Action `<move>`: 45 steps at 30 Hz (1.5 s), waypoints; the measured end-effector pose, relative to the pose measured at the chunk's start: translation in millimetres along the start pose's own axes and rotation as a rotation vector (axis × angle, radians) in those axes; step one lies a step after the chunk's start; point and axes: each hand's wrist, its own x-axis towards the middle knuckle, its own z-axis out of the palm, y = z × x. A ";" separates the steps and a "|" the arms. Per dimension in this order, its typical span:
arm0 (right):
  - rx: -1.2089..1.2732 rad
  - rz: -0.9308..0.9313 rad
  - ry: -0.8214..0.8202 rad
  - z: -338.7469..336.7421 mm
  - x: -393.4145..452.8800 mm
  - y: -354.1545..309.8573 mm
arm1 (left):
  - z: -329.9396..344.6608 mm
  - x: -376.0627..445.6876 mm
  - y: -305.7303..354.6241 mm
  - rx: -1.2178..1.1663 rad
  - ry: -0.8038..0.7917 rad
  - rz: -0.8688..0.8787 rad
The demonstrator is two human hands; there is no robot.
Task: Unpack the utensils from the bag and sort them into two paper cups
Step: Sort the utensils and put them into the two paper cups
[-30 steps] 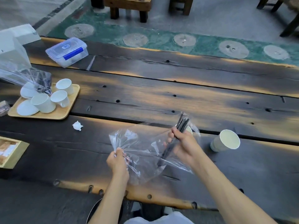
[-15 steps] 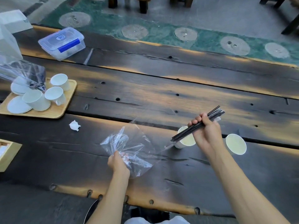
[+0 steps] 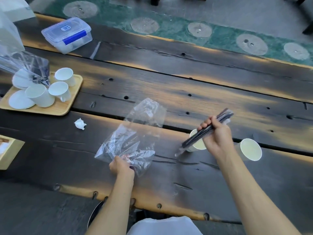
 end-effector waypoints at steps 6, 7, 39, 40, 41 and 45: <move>-0.622 0.278 0.128 -26.0 -1.6 92.9 | -12.5 -0.8 -1.2 -0.022 -0.073 -0.073; -0.674 0.328 0.140 -34.3 0.7 106.3 | -18.2 -3.6 -2.1 0.002 -0.097 -0.092; -1.188 0.231 0.382 -126.0 -27.2 148.0 | -14.7 -51.4 -83.7 1.564 -0.452 0.678; -1.247 0.220 0.360 -127.7 -31.6 148.4 | -14.1 -51.0 -83.4 1.572 -0.444 0.689; -1.318 0.207 0.317 -128.9 -35.6 150.1 | -14.1 -50.9 -82.9 1.574 -0.437 0.696; -1.537 0.138 0.169 -122.2 -43.1 158.8 | -14.9 -53.2 -83.6 1.604 -0.437 0.777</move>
